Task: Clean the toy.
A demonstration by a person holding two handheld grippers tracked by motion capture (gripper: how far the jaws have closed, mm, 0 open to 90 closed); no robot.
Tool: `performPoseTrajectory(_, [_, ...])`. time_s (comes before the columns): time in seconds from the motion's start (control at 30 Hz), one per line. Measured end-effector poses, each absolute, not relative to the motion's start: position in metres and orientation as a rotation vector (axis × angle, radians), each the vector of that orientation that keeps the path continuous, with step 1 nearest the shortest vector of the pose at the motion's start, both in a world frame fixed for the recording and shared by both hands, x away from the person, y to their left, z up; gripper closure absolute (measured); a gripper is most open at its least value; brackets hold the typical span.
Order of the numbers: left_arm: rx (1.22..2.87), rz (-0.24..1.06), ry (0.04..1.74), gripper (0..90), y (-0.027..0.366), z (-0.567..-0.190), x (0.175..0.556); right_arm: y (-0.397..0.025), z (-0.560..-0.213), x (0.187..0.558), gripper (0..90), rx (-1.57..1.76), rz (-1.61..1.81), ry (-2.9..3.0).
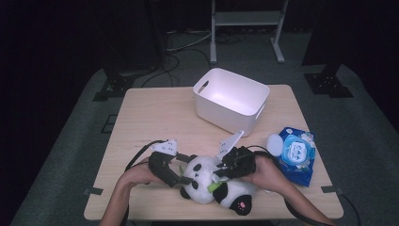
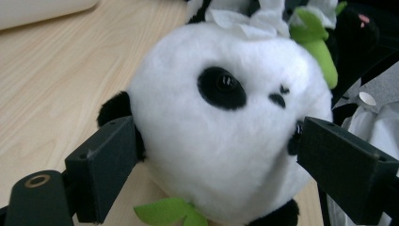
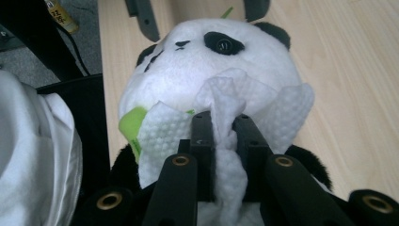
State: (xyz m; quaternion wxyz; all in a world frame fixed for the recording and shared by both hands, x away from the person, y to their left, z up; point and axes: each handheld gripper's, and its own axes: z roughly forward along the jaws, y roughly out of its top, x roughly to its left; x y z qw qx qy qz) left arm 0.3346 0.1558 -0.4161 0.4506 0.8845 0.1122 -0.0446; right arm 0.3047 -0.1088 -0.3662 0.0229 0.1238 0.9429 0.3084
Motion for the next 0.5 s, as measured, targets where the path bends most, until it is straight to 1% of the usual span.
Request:
performPoseTrajectory(0.23, [2.17,-0.111,0.278,8.4,0.152,-0.413,0.334,-0.11,-0.371,0.29,80.0,0.37,0.993,2.913])
performPoseTrajectory(0.33, [2.166,-0.114,0.288,6.9,0.149,-0.412,0.334,-0.109,-0.372,0.285,80.2,0.351,0.979,2.918])
performPoseTrajectory(0.37, [2.165,-0.114,0.286,4.8,0.148,-0.412,0.334,-0.108,-0.371,0.284,80.3,0.345,0.97,2.924])
performPoseTrajectory(0.5, [2.163,-0.146,0.284,2.8,0.142,-0.416,0.335,-0.105,-0.371,0.278,80.4,0.324,0.95,2.938])
